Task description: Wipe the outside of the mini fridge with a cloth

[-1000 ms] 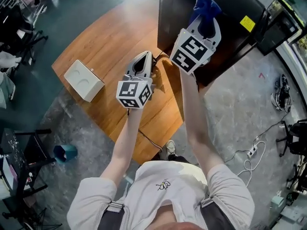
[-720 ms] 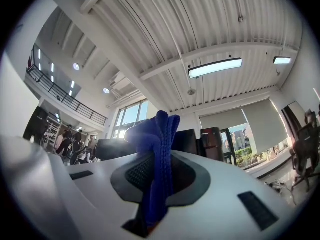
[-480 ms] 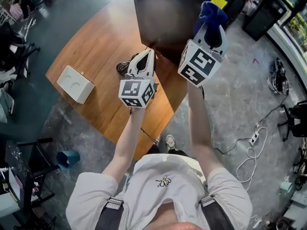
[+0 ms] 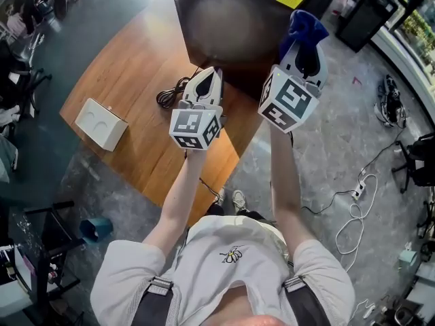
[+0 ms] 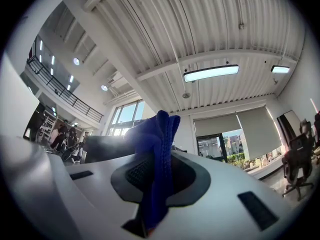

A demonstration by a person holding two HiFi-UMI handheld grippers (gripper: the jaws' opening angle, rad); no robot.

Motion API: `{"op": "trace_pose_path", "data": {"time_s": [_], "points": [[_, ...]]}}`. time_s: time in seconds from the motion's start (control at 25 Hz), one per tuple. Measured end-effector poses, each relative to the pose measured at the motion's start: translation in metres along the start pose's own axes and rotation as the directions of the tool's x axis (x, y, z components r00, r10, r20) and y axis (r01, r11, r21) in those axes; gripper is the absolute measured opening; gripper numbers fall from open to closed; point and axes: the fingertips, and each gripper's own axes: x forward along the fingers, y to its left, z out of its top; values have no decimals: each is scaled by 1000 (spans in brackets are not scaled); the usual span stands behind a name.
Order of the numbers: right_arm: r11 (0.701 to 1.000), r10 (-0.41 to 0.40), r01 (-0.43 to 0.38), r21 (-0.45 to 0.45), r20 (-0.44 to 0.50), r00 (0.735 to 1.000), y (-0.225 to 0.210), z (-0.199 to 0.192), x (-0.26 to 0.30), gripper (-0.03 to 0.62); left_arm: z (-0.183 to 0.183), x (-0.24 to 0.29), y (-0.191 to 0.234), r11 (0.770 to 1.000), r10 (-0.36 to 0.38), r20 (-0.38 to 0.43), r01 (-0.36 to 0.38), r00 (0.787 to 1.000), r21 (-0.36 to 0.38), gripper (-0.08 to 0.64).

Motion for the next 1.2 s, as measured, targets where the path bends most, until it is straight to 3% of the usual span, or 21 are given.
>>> {"op": "trace_pose_path", "data": {"time_s": [0.24, 0.36, 0.52, 0.76, 1.0, 1.2], "points": [[1000, -24, 24, 15, -14, 1000, -16, -8, 0, 61, -5, 1, 5, 1000, 17, -5, -17, 1000, 1, 5], [999, 5, -5, 32, 2, 1000, -8, 2, -10, 61, -7, 2, 8, 1000, 23, -11, -23, 1000, 2, 5], [986, 139, -141, 91, 26, 990, 56, 8, -14, 61, -4, -7, 32, 998, 62, -7, -62, 998, 8, 5], [936, 314, -308, 172, -11, 949, 167, -19, 5, 61, -9, -29, 88, 990, 138, -18, -137, 990, 46, 5], [913, 377, -366, 180, -31, 926, 262, -41, 36, 61, -10, -62, 173, 964, 261, -25, -259, 965, 55, 5], [920, 371, -360, 152, -46, 928, 309, -51, 67, 61, -15, -80, 208, 952, 304, -20, -303, 952, 36, 5]]}}
